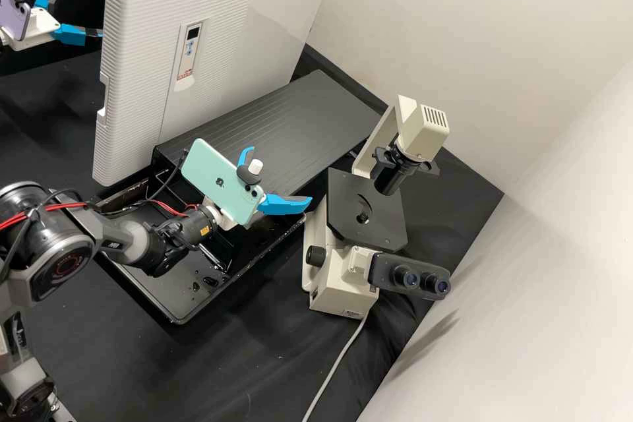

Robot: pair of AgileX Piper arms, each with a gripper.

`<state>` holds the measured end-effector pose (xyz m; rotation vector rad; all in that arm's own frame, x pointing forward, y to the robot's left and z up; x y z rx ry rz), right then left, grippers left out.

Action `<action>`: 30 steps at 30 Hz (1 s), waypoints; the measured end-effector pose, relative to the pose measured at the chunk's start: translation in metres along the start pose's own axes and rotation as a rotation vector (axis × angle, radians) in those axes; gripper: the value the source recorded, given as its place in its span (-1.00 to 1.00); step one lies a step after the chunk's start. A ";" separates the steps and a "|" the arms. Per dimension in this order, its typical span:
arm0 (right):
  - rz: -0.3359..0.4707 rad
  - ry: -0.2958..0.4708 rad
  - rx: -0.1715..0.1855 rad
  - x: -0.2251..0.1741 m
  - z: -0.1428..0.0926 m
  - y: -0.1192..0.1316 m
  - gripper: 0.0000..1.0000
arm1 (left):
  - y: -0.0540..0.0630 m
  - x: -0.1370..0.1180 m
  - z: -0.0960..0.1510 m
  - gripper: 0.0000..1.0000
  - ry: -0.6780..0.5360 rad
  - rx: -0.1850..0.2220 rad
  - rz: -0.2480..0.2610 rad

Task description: Close the incubator door

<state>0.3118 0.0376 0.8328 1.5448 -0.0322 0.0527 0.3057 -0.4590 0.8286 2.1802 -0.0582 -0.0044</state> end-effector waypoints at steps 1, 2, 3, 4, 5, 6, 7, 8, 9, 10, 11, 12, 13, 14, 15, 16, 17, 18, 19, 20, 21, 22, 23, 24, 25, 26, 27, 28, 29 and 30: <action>0.000 0.000 0.000 0.000 0.000 0.000 1.00 | 0.000 0.000 0.000 1.00 0.000 0.000 0.000; 0.000 0.000 0.000 0.000 0.000 0.000 1.00 | 0.000 0.000 0.000 1.00 0.000 0.000 0.000; 0.000 0.000 0.000 0.000 0.000 0.000 1.00 | 0.000 0.000 0.000 1.00 0.000 0.000 0.000; 0.000 0.000 0.000 0.000 0.000 0.000 1.00 | 0.000 0.000 0.000 1.00 0.000 0.000 0.000; 0.000 0.000 0.000 0.000 0.000 0.000 1.00 | 0.000 0.000 0.000 1.00 0.000 0.000 0.000; 0.000 0.000 0.000 0.000 0.000 0.000 1.00 | 0.000 0.000 0.000 1.00 0.000 0.000 0.000; 0.000 0.000 0.000 0.000 0.000 0.000 1.00 | 0.000 0.000 0.000 1.00 0.000 0.000 0.000; 0.000 0.000 0.000 0.000 0.000 0.000 1.00 | 0.000 0.000 0.000 1.00 0.000 0.000 0.000; 0.000 0.000 0.000 0.000 0.000 0.000 1.00 | 0.000 0.000 0.000 1.00 0.000 0.000 0.000; 0.000 0.000 0.000 0.000 0.000 0.000 1.00 | 0.000 0.000 0.000 1.00 -0.002 0.001 0.000; 0.000 0.000 0.000 0.000 0.000 0.000 1.00 | 0.000 0.000 0.000 1.00 -0.004 0.003 -0.001; 0.000 0.000 0.000 0.000 0.000 0.000 1.00 | 0.000 0.000 0.000 1.00 -0.005 0.003 -0.001; 0.000 0.000 0.000 0.000 0.000 0.000 1.00 | -0.001 0.000 0.000 1.00 -0.005 0.003 -0.003; 0.000 0.000 0.000 0.000 0.000 0.000 1.00 | -0.001 -0.001 0.000 1.00 -0.004 0.003 -0.006; 0.000 0.000 0.000 0.000 0.000 0.000 1.00 | -0.001 -0.003 0.000 1.00 -0.004 0.003 -0.007; 0.000 0.000 0.000 0.000 0.000 0.000 1.00 | -0.002 -0.005 0.000 1.00 -0.003 -0.001 -0.011; 0.000 0.000 0.000 0.000 0.000 0.000 1.00 | -0.003 -0.009 0.000 1.00 -0.002 -0.006 -0.016; 0.000 0.000 0.000 0.000 0.000 0.000 1.00 | -0.003 -0.013 0.001 1.00 -0.008 -0.009 -0.017; 0.000 0.000 0.000 0.000 0.000 0.000 1.00 | -0.002 -0.018 0.001 1.00 -0.014 -0.011 -0.016; 0.000 0.000 0.000 0.000 0.000 0.000 1.00 | -0.002 -0.023 0.002 1.00 -0.022 -0.012 -0.013; 0.000 0.000 0.000 0.000 0.000 0.000 1.00 | -0.001 -0.030 0.002 1.00 -0.033 -0.010 -0.011; 0.000 0.000 0.000 0.000 0.000 0.000 1.00 | 0.000 -0.039 0.004 1.00 -0.062 -0.001 -0.003; 0.000 0.000 0.000 0.000 0.000 0.000 1.00 | 0.002 -0.044 0.004 1.00 -0.075 -0.003 0.010; 0.000 0.000 0.000 0.000 0.000 0.000 1.00 | 0.001 -0.054 0.006 1.00 -0.118 -0.002 0.008; 0.000 0.000 0.000 0.000 0.000 0.000 1.00 | 0.002 -0.061 0.006 1.00 -0.146 0.002 0.018; 0.000 0.000 0.000 0.000 0.000 0.000 1.00 | 0.002 -0.069 0.007 1.00 -0.188 -0.002 0.018; 0.000 0.000 0.000 0.000 0.000 0.000 1.00 | 0.002 -0.077 0.008 1.00 -0.230 -0.003 0.026; 0.000 0.000 0.000 0.000 0.000 0.000 1.00 | 0.004 -0.085 0.010 1.00 -0.281 0.007 0.027; 0.000 0.000 0.000 0.000 0.000 0.000 1.00 | 0.004 -0.094 0.012 1.00 -0.332 -0.009 0.024; 0.000 0.000 0.000 0.000 0.000 0.000 1.00 | 0.004 -0.101 0.014 1.00 -0.380 -0.006 0.013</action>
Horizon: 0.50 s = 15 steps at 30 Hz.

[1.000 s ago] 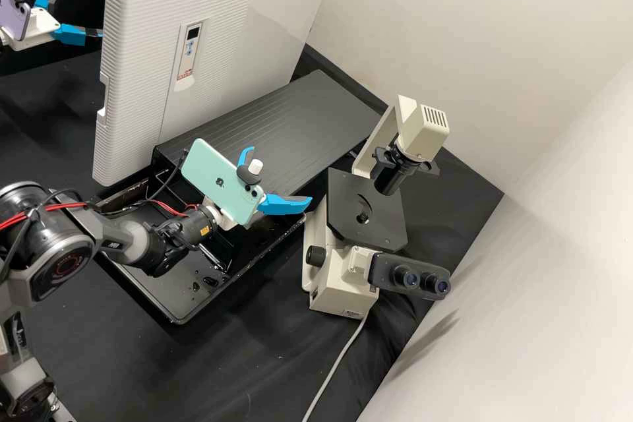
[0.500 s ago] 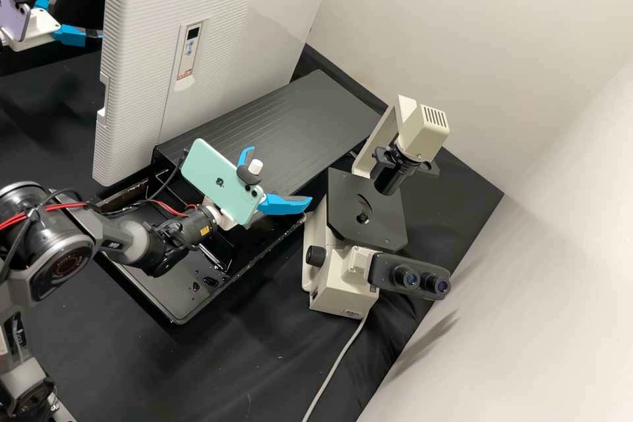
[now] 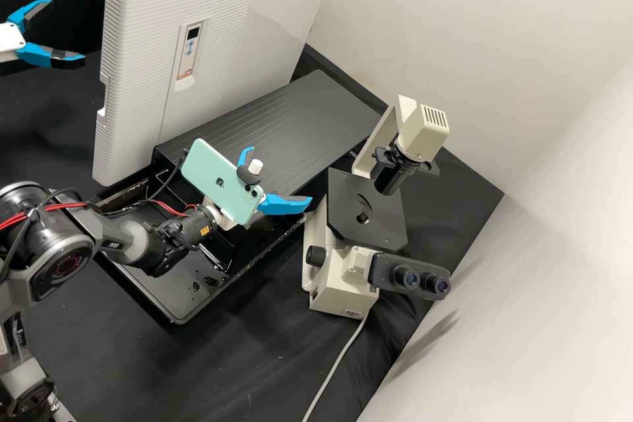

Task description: Close the incubator door

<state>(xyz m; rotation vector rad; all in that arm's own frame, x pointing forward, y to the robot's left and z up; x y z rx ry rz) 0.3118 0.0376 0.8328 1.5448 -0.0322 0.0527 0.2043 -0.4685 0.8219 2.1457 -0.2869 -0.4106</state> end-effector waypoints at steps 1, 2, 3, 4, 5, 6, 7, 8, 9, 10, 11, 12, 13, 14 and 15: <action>0.000 0.000 0.000 0.000 0.000 0.000 1.00 | 0.001 -0.007 0.004 1.00 -0.037 -0.005 -0.013; 0.000 0.000 0.000 0.000 0.000 0.000 1.00 | 0.001 -0.012 0.006 1.00 -0.052 -0.012 -0.022; 0.000 0.000 0.000 0.000 0.000 0.000 1.00 | 0.003 -0.017 0.009 1.00 -0.072 -0.006 -0.024; 0.000 0.000 0.000 0.000 0.000 0.000 1.00 | 0.003 -0.023 0.012 1.00 -0.089 -0.004 -0.032; 0.000 0.000 0.000 0.000 0.000 0.000 1.00 | 0.001 -0.028 0.015 1.00 -0.102 -0.003 -0.051; 0.000 0.000 0.000 0.000 0.000 0.000 1.00 | 0.000 -0.032 0.017 1.00 -0.113 -0.002 -0.059; 0.000 0.000 0.000 0.000 0.000 0.000 1.00 | -0.001 -0.035 0.019 1.00 -0.125 -0.001 -0.065; 0.000 0.000 0.000 0.000 0.000 0.000 1.00 | -0.004 -0.038 0.022 1.00 -0.139 0.003 -0.082; 0.000 0.000 0.000 0.000 0.000 0.000 1.00 | -0.007 -0.040 0.024 1.00 -0.153 0.005 -0.101; 0.000 0.000 0.000 0.000 0.000 0.000 1.00 | -0.011 -0.041 0.026 1.00 -0.173 0.006 -0.125; 0.000 0.000 0.000 0.000 0.000 0.000 1.00 | -0.015 -0.042 0.028 1.00 -0.195 0.008 -0.151; 0.000 0.000 0.000 0.000 0.000 0.000 1.00 | -0.020 -0.044 0.030 1.00 -0.218 0.006 -0.182; 0.000 0.000 0.000 0.000 0.000 0.000 1.00 | -0.024 -0.045 0.031 1.00 -0.240 0.007 -0.211; 0.000 0.000 0.000 0.000 0.000 0.000 1.00 | -0.028 -0.046 0.033 1.00 -0.260 0.009 -0.235; 0.000 0.000 0.000 0.000 0.000 0.000 1.00 | -0.030 -0.046 0.034 1.00 -0.277 0.014 -0.252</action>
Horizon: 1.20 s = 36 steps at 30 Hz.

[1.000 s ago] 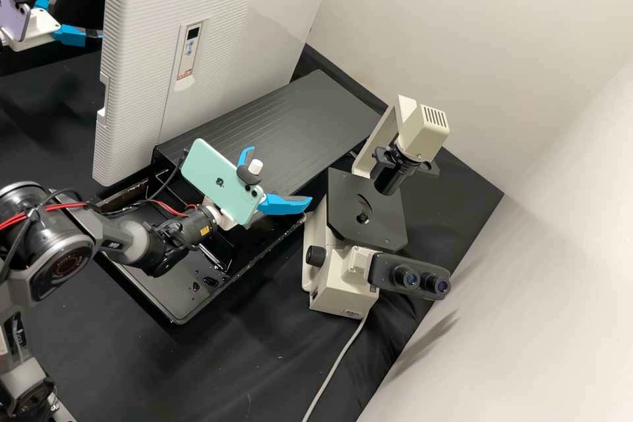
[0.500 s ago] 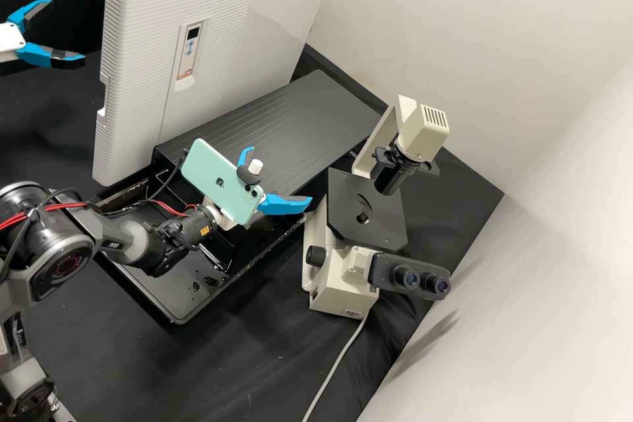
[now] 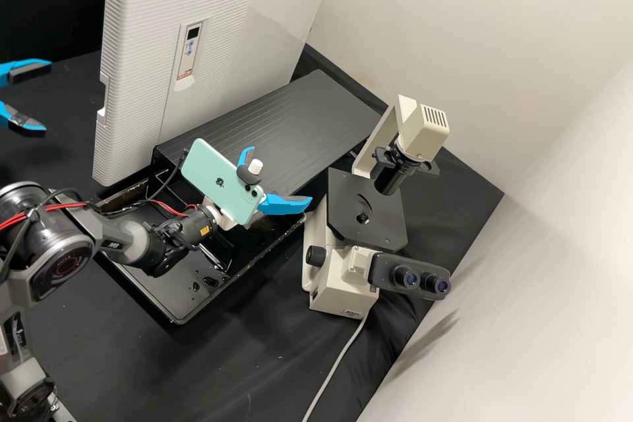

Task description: Close the incubator door

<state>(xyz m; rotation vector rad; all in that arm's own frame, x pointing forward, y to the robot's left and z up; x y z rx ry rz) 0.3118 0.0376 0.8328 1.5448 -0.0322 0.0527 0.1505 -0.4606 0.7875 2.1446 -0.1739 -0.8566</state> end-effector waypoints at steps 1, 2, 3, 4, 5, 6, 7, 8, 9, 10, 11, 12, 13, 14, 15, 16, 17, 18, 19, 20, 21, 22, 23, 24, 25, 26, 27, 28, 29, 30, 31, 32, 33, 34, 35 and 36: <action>0.000 0.000 0.000 0.000 0.000 0.000 1.00 | -0.003 0.001 0.002 1.00 -0.026 0.012 -0.020; 0.000 0.000 0.000 0.000 0.000 0.000 1.00 | -0.005 0.002 0.004 1.00 -0.052 0.033 -0.036; 0.000 0.000 0.000 0.000 0.000 0.000 1.00 | -0.006 0.003 0.005 1.00 -0.067 0.043 -0.044; 0.000 0.000 0.000 0.000 0.000 0.000 1.00 | -0.007 0.004 0.007 1.00 -0.088 0.059 -0.054; 0.000 0.000 0.000 0.000 0.000 0.000 1.00 | -0.007 0.005 0.009 1.00 -0.105 0.079 -0.058; 0.000 0.000 0.000 0.000 0.000 0.000 1.00 | -0.008 0.006 0.011 1.00 -0.128 0.101 -0.067; 0.000 0.000 0.000 0.000 0.000 0.000 1.00 | -0.008 0.007 0.012 1.00 -0.146 0.119 -0.069; 0.000 0.000 0.000 0.000 0.000 0.000 1.00 | -0.007 0.008 0.014 1.00 -0.163 0.138 -0.069; 0.000 0.000 0.000 0.000 0.000 0.000 1.00 | -0.006 0.009 0.016 1.00 -0.182 0.148 -0.071; 0.000 0.000 0.000 0.000 0.000 0.000 1.00 | -0.005 0.011 0.017 1.00 -0.205 0.167 -0.074; 0.000 0.000 0.000 0.000 0.000 0.000 1.00 | -0.004 0.012 0.018 1.00 -0.227 0.193 -0.075; 0.000 0.000 0.000 0.000 0.000 0.000 1.00 | -0.002 0.014 0.018 1.00 -0.246 0.215 -0.077; 0.000 0.000 0.000 0.000 0.000 0.000 1.00 | -0.001 0.015 0.018 1.00 -0.256 0.226 -0.077; 0.000 0.000 0.000 0.000 0.000 0.000 1.00 | 0.002 0.016 0.019 1.00 -0.269 0.240 -0.075; 0.000 0.000 0.000 0.000 0.000 0.000 1.00 | 0.004 0.018 0.019 1.00 -0.281 0.254 -0.072; 0.000 0.000 0.000 0.000 0.000 0.000 1.00 | 0.006 0.019 0.018 1.00 -0.288 0.266 -0.069; 0.000 0.000 0.000 0.000 0.000 0.000 1.00 | 0.008 0.020 0.018 1.00 -0.293 0.275 -0.065; 0.000 0.000 0.000 0.000 0.000 0.000 1.00 | 0.011 0.022 0.018 1.00 -0.299 0.284 -0.059; 0.000 0.000 0.000 0.000 0.000 0.000 1.00 | 0.013 0.023 0.017 1.00 -0.303 0.290 -0.055; 0.000 0.000 0.000 0.000 0.000 0.000 1.00 | 0.016 0.025 0.017 1.00 -0.308 0.293 -0.048; 0.000 0.000 0.000 0.000 0.000 0.000 1.00 | 0.021 0.027 0.016 1.00 -0.310 0.281 -0.038; 0.000 0.000 0.000 0.000 0.000 0.000 1.00 | 0.027 0.030 0.016 1.00 -0.304 0.241 -0.020; 0.000 0.000 0.000 0.000 0.000 0.000 1.00 | 0.031 0.032 0.016 1.00 -0.295 0.197 -0.004; 0.000 0.000 0.000 0.000 0.000 0.000 1.00 | 0.037 0.033 0.017 1.00 -0.287 0.156 0.023; 0.000 0.000 0.000 0.000 0.000 0.000 1.00 | 0.042 0.034 0.019 1.00 -0.284 0.125 0.046; 0.000 0.000 0.000 0.000 0.000 0.000 1.00 | 0.047 0.036 0.020 1.00 -0.284 0.093 0.069; 0.000 0.000 0.000 0.000 0.000 0.000 1.00 | 0.052 0.038 0.023 1.00 -0.289 0.051 0.092; 0.000 0.000 0.000 0.000 0.000 0.000 1.00 | 0.055 0.039 0.024 1.00 -0.291 0.015 0.111; 0.000 0.000 0.000 0.000 0.000 0.000 1.00 | 0.058 0.041 0.029 1.00 -0.311 -0.033 0.125; 0.000 0.000 0.000 0.000 0.000 0.000 1.00 | 0.061 0.043 0.030 1.00 -0.322 -0.051 0.135; 0.000 0.000 0.000 0.000 0.000 0.000 1.00 | 0.061 0.044 0.033 1.00 -0.334 -0.068 0.138; 0.000 0.000 0.000 0.000 0.000 0.000 1.00 | 0.061 0.044 0.035 1.00 -0.343 -0.079 0.137; 0.000 0.000 0.000 0.000 0.000 0.000 1.00 | 0.062 0.044 0.036 1.00 -0.351 -0.088 0.135; 0.000 0.000 0.000 0.000 0.000 0.000 1.00 | 0.061 0.045 0.038 1.00 -0.359 -0.091 0.133; 0.000 0.000 0.000 0.000 0.000 0.000 1.00 | 0.061 0.044 0.038 1.00 -0.361 -0.089 0.132; 0.000 0.000 0.000 0.000 0.000 0.000 1.00 | 0.061 0.044 0.038 1.00 -0.362 -0.087 0.132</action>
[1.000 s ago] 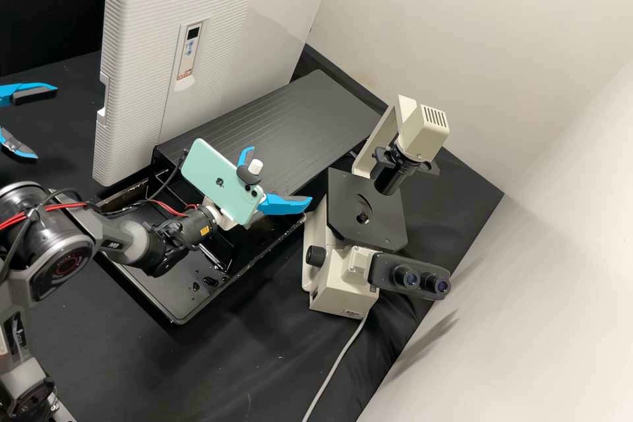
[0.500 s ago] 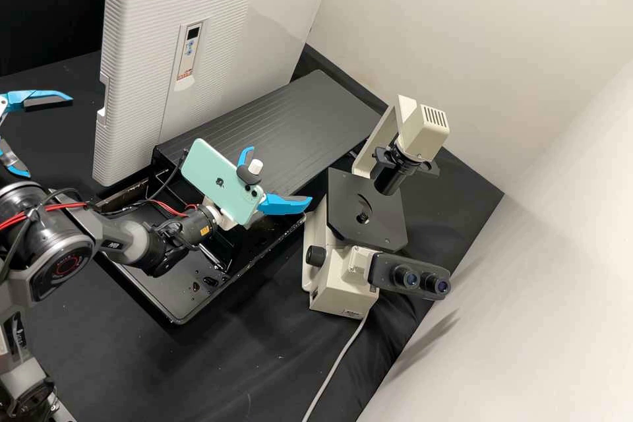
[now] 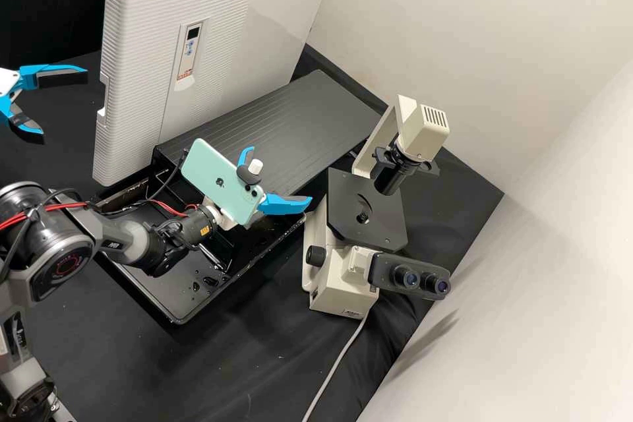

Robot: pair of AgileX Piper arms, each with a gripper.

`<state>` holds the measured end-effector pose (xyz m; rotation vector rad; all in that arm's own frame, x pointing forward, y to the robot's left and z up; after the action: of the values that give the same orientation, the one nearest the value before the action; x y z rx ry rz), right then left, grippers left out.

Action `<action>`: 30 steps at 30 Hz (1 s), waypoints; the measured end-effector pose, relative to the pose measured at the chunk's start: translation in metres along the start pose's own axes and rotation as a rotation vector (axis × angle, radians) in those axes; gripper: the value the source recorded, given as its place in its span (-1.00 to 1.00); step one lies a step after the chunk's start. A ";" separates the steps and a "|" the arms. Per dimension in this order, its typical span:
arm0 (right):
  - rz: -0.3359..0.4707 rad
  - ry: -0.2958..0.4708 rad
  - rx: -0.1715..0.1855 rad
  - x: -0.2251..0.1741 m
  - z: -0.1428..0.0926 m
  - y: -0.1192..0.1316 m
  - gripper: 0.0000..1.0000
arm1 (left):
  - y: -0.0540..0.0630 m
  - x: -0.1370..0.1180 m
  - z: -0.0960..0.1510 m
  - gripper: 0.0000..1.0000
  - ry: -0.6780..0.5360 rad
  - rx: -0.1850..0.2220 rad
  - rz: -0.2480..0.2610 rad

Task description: Close the incubator door

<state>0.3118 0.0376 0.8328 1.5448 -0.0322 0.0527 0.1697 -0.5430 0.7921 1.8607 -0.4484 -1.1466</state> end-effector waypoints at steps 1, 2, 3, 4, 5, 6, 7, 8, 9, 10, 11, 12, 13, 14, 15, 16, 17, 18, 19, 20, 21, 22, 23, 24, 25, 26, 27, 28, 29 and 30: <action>0.000 0.000 0.000 0.000 0.000 0.000 1.00 | 0.000 0.000 0.000 1.00 -0.002 0.002 -0.003; 0.000 0.000 0.000 0.000 0.000 0.000 1.00 | -0.001 0.000 0.000 1.00 -0.008 0.003 -0.013; 0.000 0.000 0.000 0.000 0.000 0.000 1.00 | -0.003 0.000 0.000 1.00 -0.014 0.004 -0.025; 0.000 0.000 0.000 0.000 0.000 0.000 1.00 | -0.004 0.000 0.001 1.00 -0.022 0.007 -0.037; 0.000 0.000 0.000 0.000 0.000 0.000 1.00 | -0.007 0.000 0.002 1.00 -0.037 0.016 -0.060; 0.000 0.000 0.000 0.000 0.000 0.000 1.00 | -0.009 0.001 0.004 1.00 -0.056 0.028 -0.080; 0.000 0.000 0.000 0.000 0.000 0.000 1.00 | -0.011 0.001 0.006 1.00 -0.079 0.038 -0.103; 0.000 0.000 0.000 0.000 0.000 0.000 1.00 | -0.013 0.001 0.009 1.00 -0.103 0.050 -0.125; 0.000 0.000 0.000 0.000 0.000 0.000 1.00 | -0.016 0.002 0.012 1.00 -0.132 0.063 -0.149; 0.000 0.000 0.000 0.000 0.000 0.000 1.00 | -0.018 0.003 0.015 1.00 -0.159 0.081 -0.168; 0.000 0.000 0.000 0.000 0.000 0.000 1.00 | -0.020 0.003 0.018 1.00 -0.183 0.105 -0.187; 0.000 0.000 0.000 0.000 0.000 0.000 1.00 | -0.023 0.003 0.022 1.00 -0.225 0.143 -0.216; 0.000 0.000 0.000 0.000 0.000 0.000 1.00 | -0.026 0.003 0.025 1.00 -0.253 0.171 -0.238; 0.000 0.000 0.000 0.000 0.000 0.000 1.00 | -0.026 0.003 0.025 1.00 -0.272 0.199 -0.252; 0.000 0.000 0.000 0.000 0.000 0.000 1.00 | -0.026 0.005 0.025 1.00 -0.295 0.230 -0.268; 0.000 0.000 0.000 0.000 0.000 0.000 1.00 | -0.026 0.006 0.023 1.00 -0.307 0.250 -0.280; 0.000 0.000 0.000 0.000 0.000 0.000 1.00 | -0.025 0.009 0.021 1.00 -0.323 0.274 -0.287; 0.000 0.000 0.000 0.000 0.000 0.000 1.00 | -0.023 0.012 0.018 1.00 -0.331 0.294 -0.290; 0.000 0.000 0.000 0.000 0.000 0.000 1.00 | -0.022 0.015 0.015 1.00 -0.338 0.311 -0.291; 0.000 0.000 0.000 0.000 0.000 0.000 1.00 | -0.021 0.018 0.013 1.00 -0.348 0.325 -0.293; 0.000 0.000 0.000 0.000 0.000 0.000 1.00 | -0.019 0.021 0.010 1.00 -0.351 0.326 -0.294; 0.000 0.000 0.000 0.000 0.000 0.000 1.00 | -0.016 0.025 0.008 1.00 -0.355 0.335 -0.290; 0.000 0.000 0.000 0.000 0.000 0.000 1.00 | -0.014 0.029 0.005 1.00 -0.364 0.353 -0.285; 0.000 0.000 0.000 0.000 0.000 0.000 1.00 | -0.012 0.033 0.003 1.00 -0.373 0.370 -0.284; 0.000 0.000 0.000 0.000 0.000 0.000 1.00 | -0.011 0.036 0.001 1.00 -0.381 0.373 -0.284; 0.000 0.000 0.000 0.000 0.000 0.000 1.00 | -0.011 0.040 -0.001 1.00 -0.384 0.373 -0.285; 0.000 0.000 0.000 0.000 0.000 0.000 1.00 | -0.010 0.043 -0.003 1.00 -0.390 0.375 -0.285; 0.000 0.000 0.000 0.000 0.000 0.000 1.00 | -0.008 0.046 -0.005 1.00 -0.394 0.379 -0.282; 0.000 0.000 0.000 0.000 0.000 0.000 1.00 | -0.008 0.050 -0.006 1.00 -0.400 0.382 -0.283; 0.000 0.000 0.000 0.000 0.000 0.000 1.00 | -0.007 0.052 -0.006 1.00 -0.408 0.382 -0.282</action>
<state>0.3118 0.0376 0.8328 1.5448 -0.0322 0.0527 0.2002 -0.5715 0.7595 2.0586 -0.6871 -1.7452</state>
